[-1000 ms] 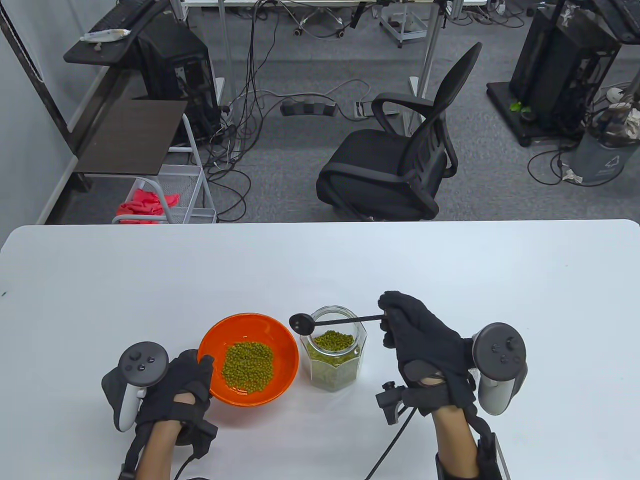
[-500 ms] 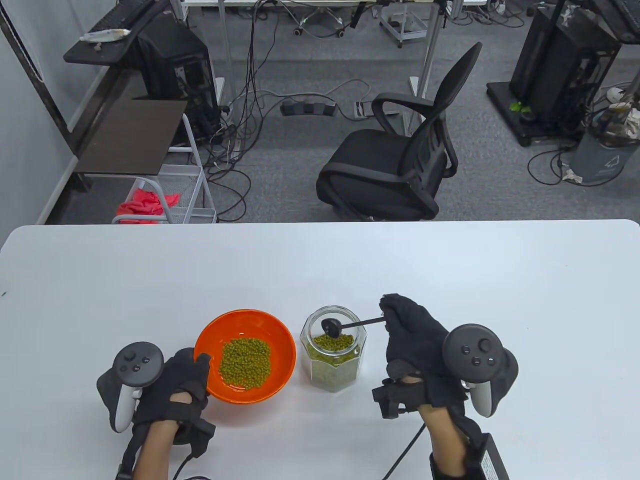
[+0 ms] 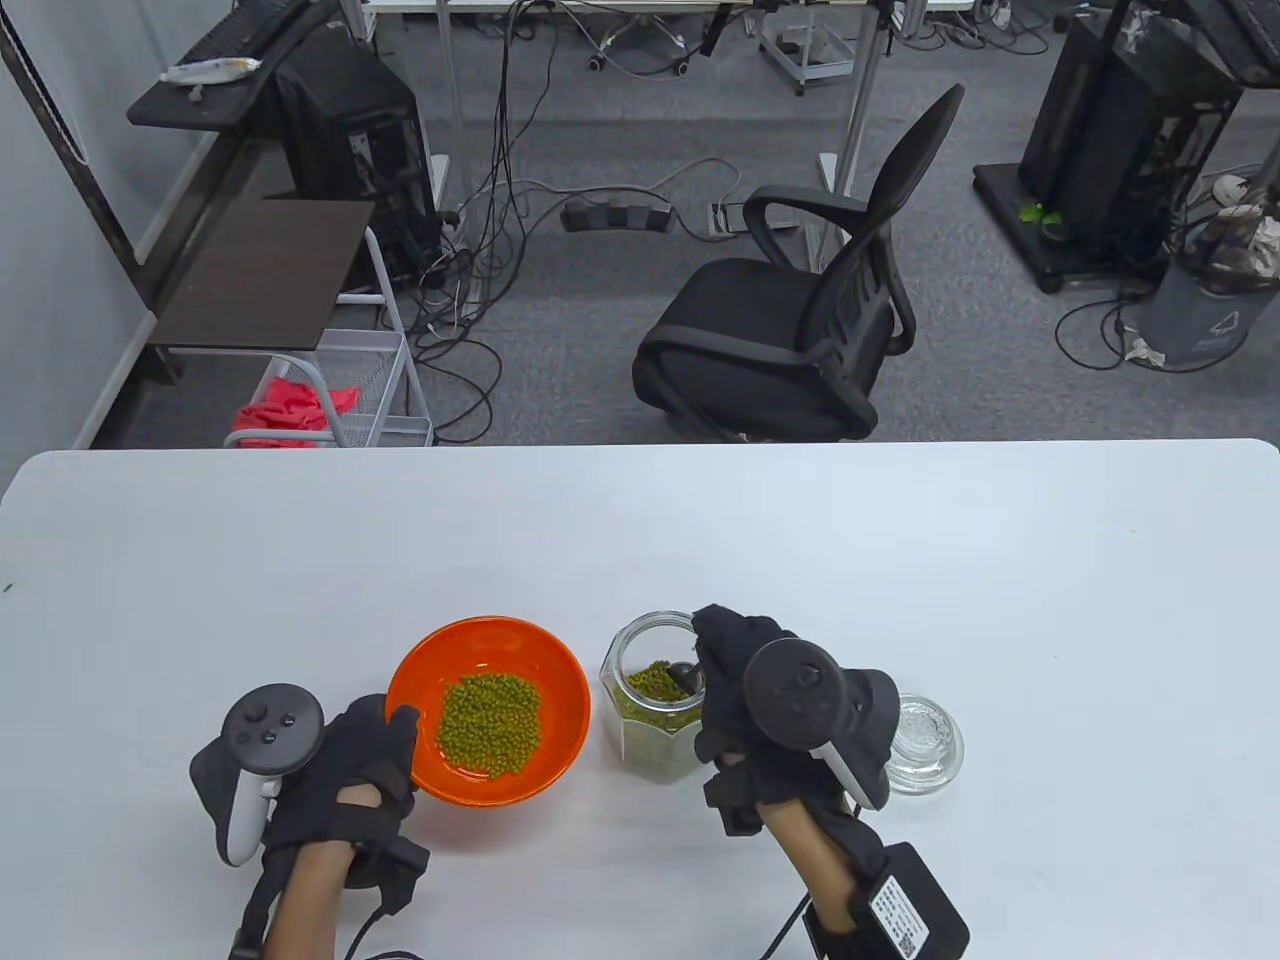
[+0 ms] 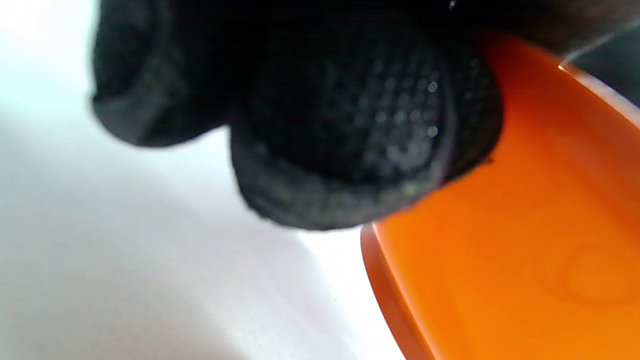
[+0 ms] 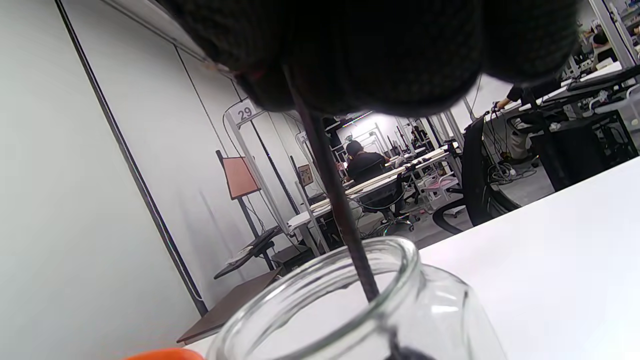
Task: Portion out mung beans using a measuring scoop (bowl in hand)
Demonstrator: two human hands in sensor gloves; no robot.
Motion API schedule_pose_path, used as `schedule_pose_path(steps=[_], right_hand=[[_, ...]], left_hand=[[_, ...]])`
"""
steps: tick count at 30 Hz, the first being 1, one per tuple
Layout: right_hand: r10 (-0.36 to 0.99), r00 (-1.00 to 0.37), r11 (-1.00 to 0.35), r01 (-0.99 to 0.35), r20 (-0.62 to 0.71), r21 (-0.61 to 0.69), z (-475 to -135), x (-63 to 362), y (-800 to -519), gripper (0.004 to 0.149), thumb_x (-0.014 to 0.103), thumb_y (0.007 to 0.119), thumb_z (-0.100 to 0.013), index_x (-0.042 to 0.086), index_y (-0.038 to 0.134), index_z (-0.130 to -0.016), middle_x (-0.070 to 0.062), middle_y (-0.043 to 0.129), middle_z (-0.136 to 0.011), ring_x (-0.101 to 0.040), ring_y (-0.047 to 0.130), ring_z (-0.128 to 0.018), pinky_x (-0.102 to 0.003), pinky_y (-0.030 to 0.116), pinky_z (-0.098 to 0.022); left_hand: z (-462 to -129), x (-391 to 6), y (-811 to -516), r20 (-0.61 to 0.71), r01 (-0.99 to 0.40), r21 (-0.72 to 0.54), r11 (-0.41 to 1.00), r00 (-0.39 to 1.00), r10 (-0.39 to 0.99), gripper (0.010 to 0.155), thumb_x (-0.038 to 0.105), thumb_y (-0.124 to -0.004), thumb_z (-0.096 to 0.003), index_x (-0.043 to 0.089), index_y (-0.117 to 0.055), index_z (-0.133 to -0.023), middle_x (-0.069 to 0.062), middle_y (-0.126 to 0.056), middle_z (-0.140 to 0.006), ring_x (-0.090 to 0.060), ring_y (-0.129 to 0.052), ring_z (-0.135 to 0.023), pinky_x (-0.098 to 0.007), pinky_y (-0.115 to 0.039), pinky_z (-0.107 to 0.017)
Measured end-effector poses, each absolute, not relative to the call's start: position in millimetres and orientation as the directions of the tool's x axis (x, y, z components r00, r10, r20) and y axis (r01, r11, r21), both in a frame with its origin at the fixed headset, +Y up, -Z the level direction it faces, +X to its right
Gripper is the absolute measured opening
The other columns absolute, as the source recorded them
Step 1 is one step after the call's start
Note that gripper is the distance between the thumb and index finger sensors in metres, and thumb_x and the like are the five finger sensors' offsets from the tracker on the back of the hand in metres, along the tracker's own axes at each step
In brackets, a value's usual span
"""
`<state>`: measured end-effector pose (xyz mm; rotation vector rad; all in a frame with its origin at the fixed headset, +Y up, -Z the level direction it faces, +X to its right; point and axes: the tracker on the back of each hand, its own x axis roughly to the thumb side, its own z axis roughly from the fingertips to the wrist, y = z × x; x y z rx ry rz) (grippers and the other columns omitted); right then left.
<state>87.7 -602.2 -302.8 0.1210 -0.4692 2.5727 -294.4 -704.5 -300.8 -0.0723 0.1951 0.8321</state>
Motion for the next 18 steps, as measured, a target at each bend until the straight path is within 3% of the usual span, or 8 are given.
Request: schedule_pose_path(steps=[8,18], right_hand=[[0.341,-0.924,-0.864,-0.38,0.171,-0.33,-303.7,70.0,-604.8,0.038,0.025,0.079,-0.045,0.014,0.089,-0.08,-0.02,0.092,-0.063,-0.025,0.095,-0.035,-0.059,0.077,-0.043],[0.301,-0.939,-0.922,-0.331,0.167,-0.201,-313.7,52.9,-606.2,0.038,0.027,0.078,-0.044,0.013,0.09,-0.077,-0.019,0.093,-0.059,-0.022,0.095,-0.03,-0.057,0.079,-0.04]], left_hand=[[-300.6,-294.9,-704.8,-0.2,-0.741,0.01,0.671,0.656,0.728,0.055,0.048,-0.074,-0.0522,0.007,-0.077,-0.089,0.013,-0.099,-0.036,-0.002,-0.108,-0.011,-0.023,-0.095,-0.013],[-300.6,-295.4,-704.7,-0.199,-0.745,0.01,0.667,0.652,0.731,0.055,0.048,-0.074,-0.0521,0.007,-0.077,-0.089,0.013,-0.099,-0.036,-0.002,-0.108,-0.011,-0.023,-0.095,-0.014]])
